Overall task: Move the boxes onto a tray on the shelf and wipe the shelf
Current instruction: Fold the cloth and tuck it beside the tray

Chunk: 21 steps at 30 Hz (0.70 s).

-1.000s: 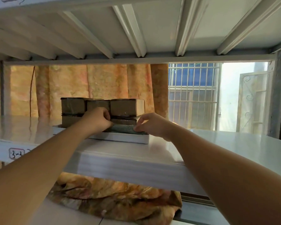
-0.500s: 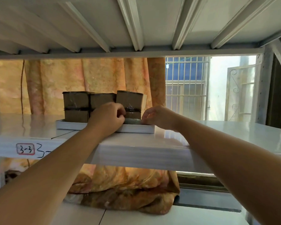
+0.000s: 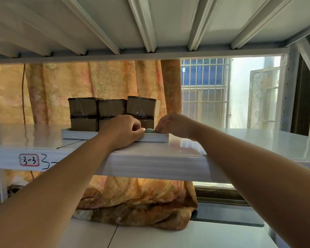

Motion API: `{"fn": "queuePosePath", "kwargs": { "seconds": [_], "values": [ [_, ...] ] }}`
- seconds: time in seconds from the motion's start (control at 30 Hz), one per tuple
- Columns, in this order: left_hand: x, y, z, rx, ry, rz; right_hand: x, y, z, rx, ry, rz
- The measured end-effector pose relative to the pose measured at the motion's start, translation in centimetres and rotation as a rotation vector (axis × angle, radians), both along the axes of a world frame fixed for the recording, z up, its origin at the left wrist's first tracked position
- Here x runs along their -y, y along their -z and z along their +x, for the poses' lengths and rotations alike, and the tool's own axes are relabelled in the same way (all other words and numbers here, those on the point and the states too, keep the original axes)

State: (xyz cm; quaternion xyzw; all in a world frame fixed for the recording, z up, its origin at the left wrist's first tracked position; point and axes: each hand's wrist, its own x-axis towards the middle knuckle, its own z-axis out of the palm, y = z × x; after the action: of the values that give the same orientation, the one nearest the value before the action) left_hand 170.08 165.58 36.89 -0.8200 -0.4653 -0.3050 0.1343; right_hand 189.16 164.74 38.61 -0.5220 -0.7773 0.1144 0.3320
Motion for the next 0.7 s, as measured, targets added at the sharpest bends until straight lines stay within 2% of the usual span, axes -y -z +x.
{"fn": "queuePosePath", "kwargs": {
  "seconds": [0.13, 0.27, 0.4, 0.57, 0.7],
  "values": [
    [0.1, 0.0, 0.2, 0.089, -0.012, 0.018, -0.9, 0.1, 0.2, 0.098, 0.018, 0.052],
    [0.1, -0.1, 0.0, 0.199, -0.064, 0.058, -1.1, 0.1, 0.1, 0.108, 0.051, 0.070],
    [0.1, 0.0, 0.1, 0.176, -0.022, 0.107, -1.3, 0.3, 0.1, 0.181, 0.164, 0.163],
    [0.2, 0.1, 0.3, 0.068, 0.033, 0.043, -0.8, 0.3, 0.0, 0.253, 0.090, 0.119],
    [0.0, 0.0, 0.2, 0.088, 0.049, 0.007, 0.3, 0.0, 0.1, 0.224, 0.013, 0.065]
  ]
}}
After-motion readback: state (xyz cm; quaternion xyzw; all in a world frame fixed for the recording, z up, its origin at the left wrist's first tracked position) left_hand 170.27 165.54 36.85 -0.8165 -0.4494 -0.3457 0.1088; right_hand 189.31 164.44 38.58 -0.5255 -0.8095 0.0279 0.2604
